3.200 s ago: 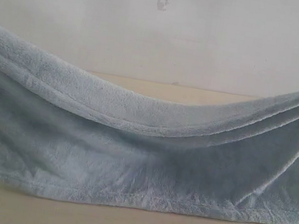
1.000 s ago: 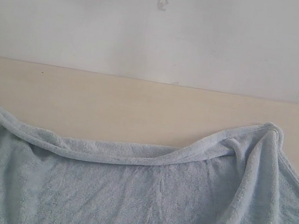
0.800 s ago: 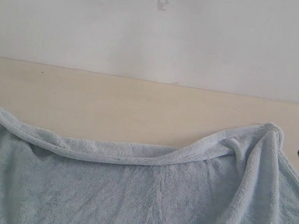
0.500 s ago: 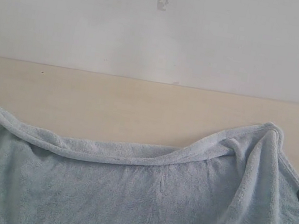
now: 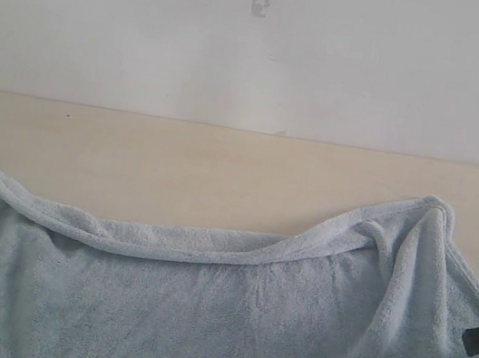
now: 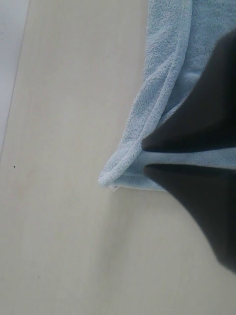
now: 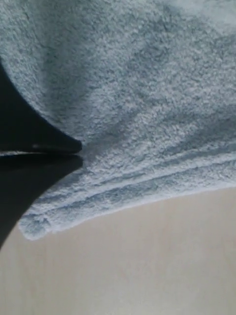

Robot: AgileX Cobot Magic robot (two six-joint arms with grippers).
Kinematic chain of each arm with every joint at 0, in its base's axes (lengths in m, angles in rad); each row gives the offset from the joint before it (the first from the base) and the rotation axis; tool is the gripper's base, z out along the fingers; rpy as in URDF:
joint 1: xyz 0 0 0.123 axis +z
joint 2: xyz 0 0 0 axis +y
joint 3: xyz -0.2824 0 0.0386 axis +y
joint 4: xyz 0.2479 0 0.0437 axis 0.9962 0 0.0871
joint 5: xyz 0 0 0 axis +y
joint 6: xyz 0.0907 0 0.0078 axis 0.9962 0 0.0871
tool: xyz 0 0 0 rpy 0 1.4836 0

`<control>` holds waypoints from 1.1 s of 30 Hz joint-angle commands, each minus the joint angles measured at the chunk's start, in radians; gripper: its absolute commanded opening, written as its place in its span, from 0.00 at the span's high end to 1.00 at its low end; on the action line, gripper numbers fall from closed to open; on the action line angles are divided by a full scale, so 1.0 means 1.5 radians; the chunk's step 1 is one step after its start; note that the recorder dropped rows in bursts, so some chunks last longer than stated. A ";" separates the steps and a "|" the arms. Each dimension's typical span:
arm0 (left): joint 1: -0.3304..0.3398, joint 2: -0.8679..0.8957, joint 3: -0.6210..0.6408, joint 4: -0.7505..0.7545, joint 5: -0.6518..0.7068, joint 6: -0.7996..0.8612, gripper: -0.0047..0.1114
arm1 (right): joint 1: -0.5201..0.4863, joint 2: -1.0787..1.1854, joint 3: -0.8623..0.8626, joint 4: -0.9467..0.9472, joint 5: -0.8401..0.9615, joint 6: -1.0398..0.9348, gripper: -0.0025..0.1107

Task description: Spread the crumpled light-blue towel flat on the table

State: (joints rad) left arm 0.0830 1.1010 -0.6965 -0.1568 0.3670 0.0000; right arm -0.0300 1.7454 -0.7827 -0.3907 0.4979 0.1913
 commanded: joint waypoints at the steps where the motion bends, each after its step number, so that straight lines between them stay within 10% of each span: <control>1: 0.000 -0.002 0.002 -0.008 -0.004 0.000 0.89 | -0.001 0.023 0.003 -0.053 0.005 0.047 0.98; 20: 0.000 -0.002 0.002 -0.008 -0.007 0.014 0.87 | -0.119 -0.094 0.072 -0.163 0.043 0.253 0.98; 29: -0.009 0.037 0.002 -0.030 0.011 0.048 0.45 | -0.096 -0.209 0.072 0.046 -0.108 0.126 0.98; 33: -0.009 0.120 0.002 -0.063 -0.001 0.048 0.43 | 0.012 -0.275 0.072 0.067 -0.140 0.097 0.98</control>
State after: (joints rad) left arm 0.0795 1.2276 -0.6965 -0.2139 0.3895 0.0648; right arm -0.0755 1.3769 -0.6771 -0.3028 0.3183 0.3603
